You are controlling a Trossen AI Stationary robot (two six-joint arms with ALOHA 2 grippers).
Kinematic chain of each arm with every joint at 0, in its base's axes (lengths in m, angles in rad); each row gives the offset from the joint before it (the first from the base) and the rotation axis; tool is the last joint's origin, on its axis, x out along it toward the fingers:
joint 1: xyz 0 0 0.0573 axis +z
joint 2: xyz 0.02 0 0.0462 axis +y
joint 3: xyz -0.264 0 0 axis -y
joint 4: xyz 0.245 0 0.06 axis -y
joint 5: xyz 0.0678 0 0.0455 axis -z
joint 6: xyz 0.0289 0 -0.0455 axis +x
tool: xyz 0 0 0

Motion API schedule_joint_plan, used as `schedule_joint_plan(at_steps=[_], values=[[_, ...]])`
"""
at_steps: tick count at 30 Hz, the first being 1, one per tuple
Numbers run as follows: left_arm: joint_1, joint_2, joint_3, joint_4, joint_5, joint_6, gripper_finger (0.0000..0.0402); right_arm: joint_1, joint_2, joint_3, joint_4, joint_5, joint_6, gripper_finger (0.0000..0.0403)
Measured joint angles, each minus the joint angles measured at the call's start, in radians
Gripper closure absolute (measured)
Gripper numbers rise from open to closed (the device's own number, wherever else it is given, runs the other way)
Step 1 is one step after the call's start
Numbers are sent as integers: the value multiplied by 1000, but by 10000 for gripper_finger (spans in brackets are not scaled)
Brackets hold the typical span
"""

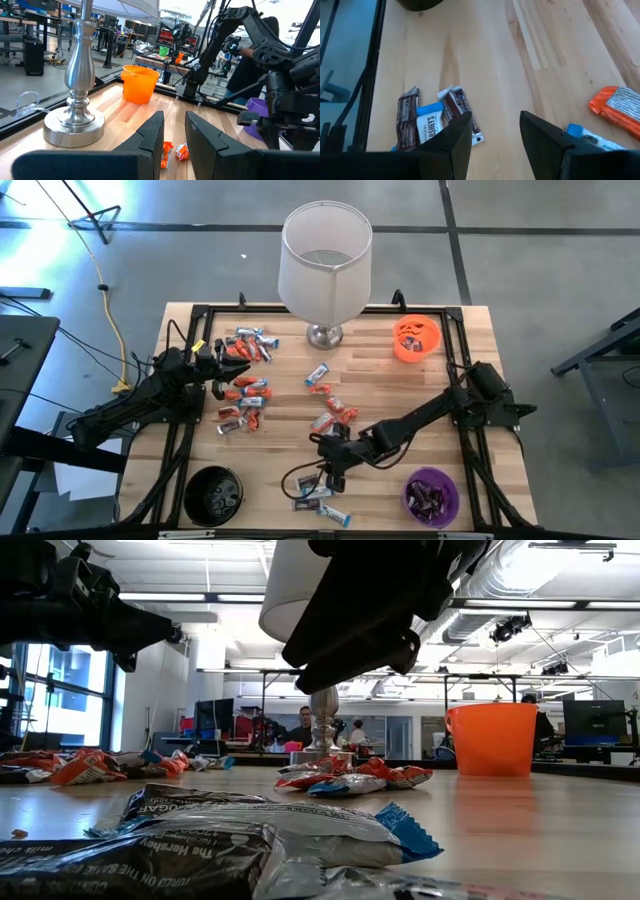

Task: Sort candy
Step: Put the brown chocolate bar into the violet bucket

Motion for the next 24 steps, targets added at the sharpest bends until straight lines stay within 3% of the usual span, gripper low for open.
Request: schedule_joint_plan(at_steps=[6,24], values=[[0,0,0,0,0,0,337,13,52,41,-15,22,-14,243],[0,0,0,0,0,0,337,25,263,409,-375,-169,-60,243]])
